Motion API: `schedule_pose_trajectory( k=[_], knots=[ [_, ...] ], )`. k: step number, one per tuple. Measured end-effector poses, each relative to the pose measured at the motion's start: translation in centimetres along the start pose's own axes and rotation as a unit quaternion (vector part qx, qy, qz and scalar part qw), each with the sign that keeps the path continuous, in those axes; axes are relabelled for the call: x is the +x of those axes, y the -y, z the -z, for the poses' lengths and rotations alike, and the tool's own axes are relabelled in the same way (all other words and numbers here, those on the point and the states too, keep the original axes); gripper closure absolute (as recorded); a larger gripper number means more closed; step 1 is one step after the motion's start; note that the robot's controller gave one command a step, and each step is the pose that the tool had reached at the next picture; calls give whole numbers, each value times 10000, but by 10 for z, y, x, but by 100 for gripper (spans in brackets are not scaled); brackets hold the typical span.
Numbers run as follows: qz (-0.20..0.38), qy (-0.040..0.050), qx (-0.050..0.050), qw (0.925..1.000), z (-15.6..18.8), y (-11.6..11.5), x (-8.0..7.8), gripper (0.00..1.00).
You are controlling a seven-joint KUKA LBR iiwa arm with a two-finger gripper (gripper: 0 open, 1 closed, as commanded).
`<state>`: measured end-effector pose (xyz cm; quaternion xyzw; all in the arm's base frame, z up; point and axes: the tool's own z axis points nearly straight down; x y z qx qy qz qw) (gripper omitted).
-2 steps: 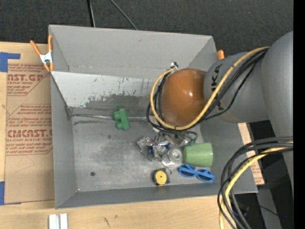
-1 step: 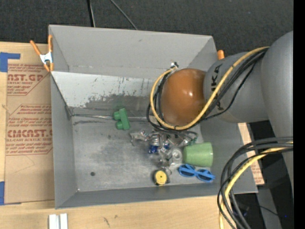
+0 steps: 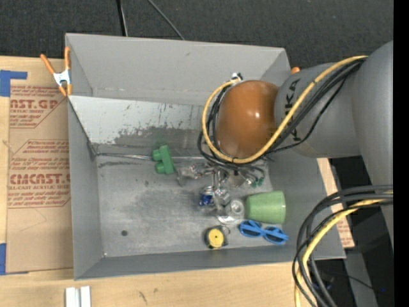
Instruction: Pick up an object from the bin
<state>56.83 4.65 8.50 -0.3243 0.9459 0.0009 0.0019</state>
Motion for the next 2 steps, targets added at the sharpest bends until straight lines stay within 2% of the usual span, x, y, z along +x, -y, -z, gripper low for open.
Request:
schedule_pose_trajectory(
  k=[1, 2],
  knots=[
    [-1, -5, -3, 10000, 0, 0, 0, 100],
    [-79, 24, 26, 10000, 150, -17, 4, 100]
  ],
)
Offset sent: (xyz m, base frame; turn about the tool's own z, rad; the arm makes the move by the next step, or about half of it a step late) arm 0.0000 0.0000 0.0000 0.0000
